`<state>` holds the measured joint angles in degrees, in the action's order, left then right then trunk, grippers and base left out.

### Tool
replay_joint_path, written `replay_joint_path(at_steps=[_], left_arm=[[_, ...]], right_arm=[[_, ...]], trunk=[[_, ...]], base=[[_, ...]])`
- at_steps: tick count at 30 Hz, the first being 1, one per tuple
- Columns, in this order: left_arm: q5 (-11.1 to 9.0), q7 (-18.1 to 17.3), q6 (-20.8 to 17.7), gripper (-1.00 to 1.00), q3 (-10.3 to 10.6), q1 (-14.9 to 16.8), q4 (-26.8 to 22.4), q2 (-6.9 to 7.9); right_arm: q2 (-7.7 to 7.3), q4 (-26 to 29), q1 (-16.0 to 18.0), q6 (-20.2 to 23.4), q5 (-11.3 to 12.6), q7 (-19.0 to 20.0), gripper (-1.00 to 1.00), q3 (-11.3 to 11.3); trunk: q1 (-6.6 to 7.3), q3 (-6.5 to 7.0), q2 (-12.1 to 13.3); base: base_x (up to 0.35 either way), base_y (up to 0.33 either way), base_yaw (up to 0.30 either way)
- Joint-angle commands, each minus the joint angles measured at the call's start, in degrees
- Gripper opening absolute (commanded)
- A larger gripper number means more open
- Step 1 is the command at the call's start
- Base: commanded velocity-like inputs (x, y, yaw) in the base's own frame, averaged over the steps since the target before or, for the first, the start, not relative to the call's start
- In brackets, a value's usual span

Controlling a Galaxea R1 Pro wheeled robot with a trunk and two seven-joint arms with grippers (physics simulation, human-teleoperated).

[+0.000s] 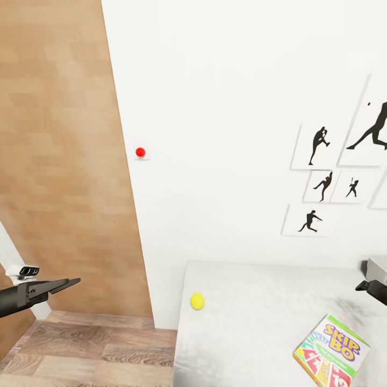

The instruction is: Put all the toys in the child's room - the three board games (two on the bed and one on the table), the two jigsaw puzzles on the table, and the tennis ball on the table - inside the toy box on the table in the child's room.

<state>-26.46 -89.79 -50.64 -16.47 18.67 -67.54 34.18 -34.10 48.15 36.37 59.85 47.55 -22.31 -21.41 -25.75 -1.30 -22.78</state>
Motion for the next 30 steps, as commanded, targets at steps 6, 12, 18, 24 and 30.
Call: replay_joint_path(at_steps=[6,12,18,24,30], left_arm=[[0.01,-0.21,-0.60,1.00,0.03,0.05,-0.02,0.01],[0.01,-0.21,-0.60,1.00,0.04,0.05,-0.01,0.01],[0.01,-0.21,-0.55,1.00,0.04,0.05,0.00,0.01],[0.01,-0.21,-0.52,1.00,0.04,0.05,-0.02,0.01],[0.01,-0.21,-0.51,1.00,0.04,0.05,0.00,0.01]], right_arm=[[0.08,0.02,0.38,0.15,0.58,-0.60,1.00,-0.04],[0.40,0.02,1.76,0.15,0.58,-0.56,1.00,1.86],[0.46,-1.33,4.71,0.15,0.64,-0.55,1.00,6.17],[0.79,-4.93,8.57,0.15,0.61,-0.59,1.00,7.99],[0.85,-9.44,11.48,0.15,0.56,-0.62,1.00,10.00]], trunk=[[-0.04,-0.70,-0.14],[-0.04,-1.27,-0.14],[-0.04,-1.84,-0.14],[-0.04,-2.40,-0.14],[-0.04,-2.97,-0.14]], base=[[0.000,-0.007,0.000],[0.000,-0.001,0.000],[0.000,0.000,0.000],[0.000,0.000,0.000],[0.000,0.000,0.000]])
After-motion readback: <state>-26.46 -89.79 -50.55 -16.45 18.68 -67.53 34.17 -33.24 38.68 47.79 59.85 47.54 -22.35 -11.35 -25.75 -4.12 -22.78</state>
